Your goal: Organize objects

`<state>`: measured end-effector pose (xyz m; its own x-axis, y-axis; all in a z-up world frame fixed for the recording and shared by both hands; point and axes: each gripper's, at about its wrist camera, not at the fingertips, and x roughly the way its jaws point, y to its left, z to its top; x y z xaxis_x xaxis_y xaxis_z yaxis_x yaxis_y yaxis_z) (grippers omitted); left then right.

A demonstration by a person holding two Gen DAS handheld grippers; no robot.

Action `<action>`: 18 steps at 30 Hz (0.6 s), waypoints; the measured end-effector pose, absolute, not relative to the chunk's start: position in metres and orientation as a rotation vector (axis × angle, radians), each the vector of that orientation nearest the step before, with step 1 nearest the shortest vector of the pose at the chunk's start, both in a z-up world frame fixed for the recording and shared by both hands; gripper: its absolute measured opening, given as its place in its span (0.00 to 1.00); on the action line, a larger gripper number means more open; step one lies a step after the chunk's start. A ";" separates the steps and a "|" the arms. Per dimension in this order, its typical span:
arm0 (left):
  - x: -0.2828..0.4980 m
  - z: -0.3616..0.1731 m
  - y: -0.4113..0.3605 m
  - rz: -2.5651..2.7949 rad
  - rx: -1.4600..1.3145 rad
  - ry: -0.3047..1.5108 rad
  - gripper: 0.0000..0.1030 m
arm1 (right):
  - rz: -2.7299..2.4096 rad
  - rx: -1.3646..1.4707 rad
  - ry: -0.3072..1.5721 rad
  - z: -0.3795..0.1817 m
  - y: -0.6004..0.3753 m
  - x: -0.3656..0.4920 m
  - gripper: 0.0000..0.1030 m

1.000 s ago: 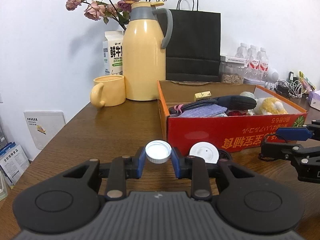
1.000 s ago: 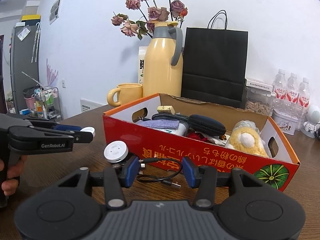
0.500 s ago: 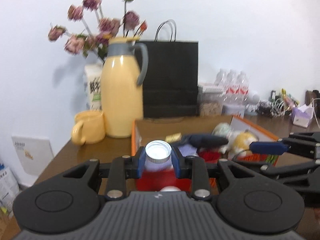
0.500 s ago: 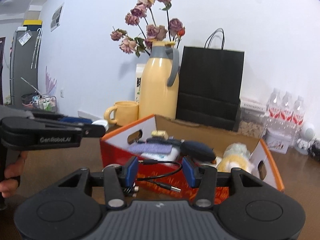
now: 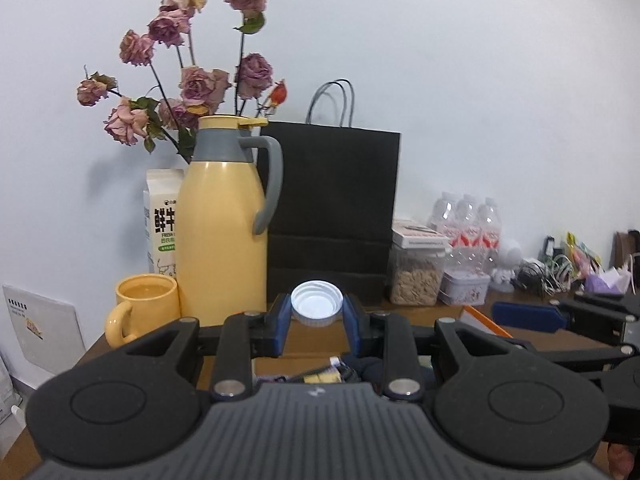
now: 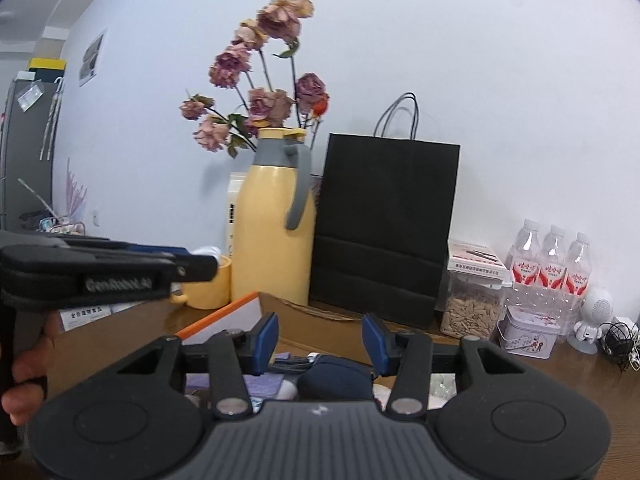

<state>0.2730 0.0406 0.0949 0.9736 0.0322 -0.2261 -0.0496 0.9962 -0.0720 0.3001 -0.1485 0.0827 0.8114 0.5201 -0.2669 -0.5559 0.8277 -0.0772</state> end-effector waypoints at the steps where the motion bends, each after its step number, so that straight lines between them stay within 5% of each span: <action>1: 0.274 0.095 0.044 0.047 -0.085 0.227 0.28 | 0.577 -0.155 0.240 0.083 -0.148 0.300 0.44; 18: 0.236 0.067 0.059 0.044 -0.085 0.298 0.28 | 0.713 -0.273 0.571 -0.006 -0.139 0.272 0.47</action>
<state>0.2364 0.0590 0.0666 0.9550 0.0311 -0.2949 -0.0563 0.9954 -0.0772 0.2718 -0.1389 -0.0056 0.6132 0.5378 -0.5785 -0.6824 0.7296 -0.0450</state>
